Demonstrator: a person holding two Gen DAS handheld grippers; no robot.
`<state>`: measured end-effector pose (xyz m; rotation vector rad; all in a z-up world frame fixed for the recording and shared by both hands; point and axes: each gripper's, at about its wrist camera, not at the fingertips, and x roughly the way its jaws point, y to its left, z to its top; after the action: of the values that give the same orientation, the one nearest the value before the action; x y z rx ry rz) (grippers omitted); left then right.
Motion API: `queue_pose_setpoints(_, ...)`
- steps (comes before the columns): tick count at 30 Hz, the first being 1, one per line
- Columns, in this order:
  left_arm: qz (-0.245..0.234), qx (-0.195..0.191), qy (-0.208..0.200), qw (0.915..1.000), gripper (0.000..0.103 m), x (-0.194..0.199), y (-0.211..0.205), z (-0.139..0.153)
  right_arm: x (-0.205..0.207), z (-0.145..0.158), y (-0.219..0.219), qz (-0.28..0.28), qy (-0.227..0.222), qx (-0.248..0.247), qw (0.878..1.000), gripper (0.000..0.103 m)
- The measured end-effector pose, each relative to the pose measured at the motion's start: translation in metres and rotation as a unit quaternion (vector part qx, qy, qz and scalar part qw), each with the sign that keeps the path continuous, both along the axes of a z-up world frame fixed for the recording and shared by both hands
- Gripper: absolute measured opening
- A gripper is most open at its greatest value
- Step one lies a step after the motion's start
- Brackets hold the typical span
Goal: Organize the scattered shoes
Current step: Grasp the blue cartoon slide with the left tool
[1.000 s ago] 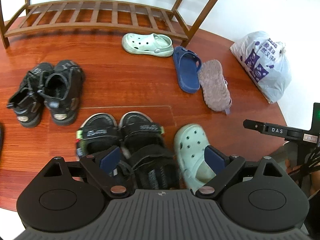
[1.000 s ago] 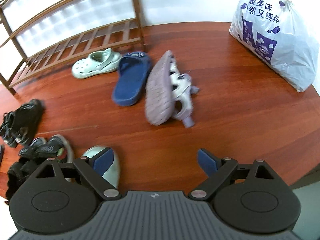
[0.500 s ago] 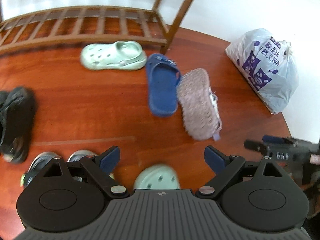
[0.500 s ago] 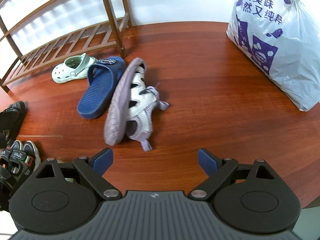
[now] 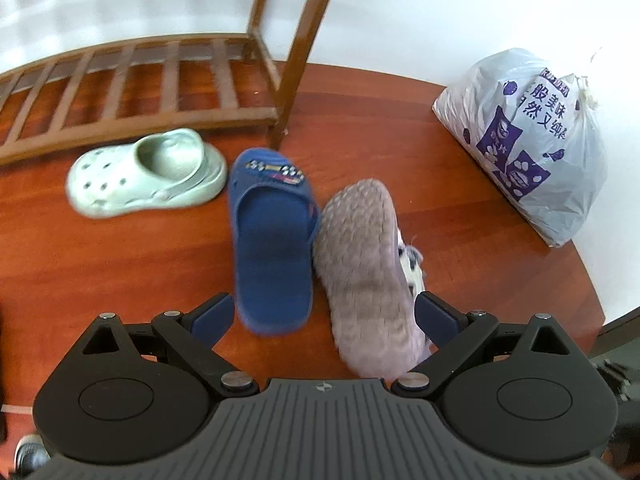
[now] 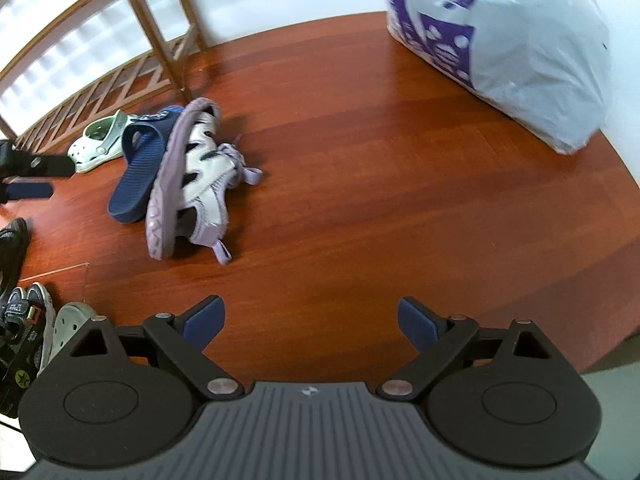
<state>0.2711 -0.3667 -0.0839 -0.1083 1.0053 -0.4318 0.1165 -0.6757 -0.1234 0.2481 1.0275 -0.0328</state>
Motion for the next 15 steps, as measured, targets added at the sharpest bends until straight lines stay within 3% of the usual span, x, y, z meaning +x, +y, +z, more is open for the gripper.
queue_pose_setpoints(15,0.031,0.016,0.007,0.9994,0.097,0.076,-0.016,-0.051,-0.026,-0.018,-0.019,-0.043,0.024,0.013,0.999,0.096)
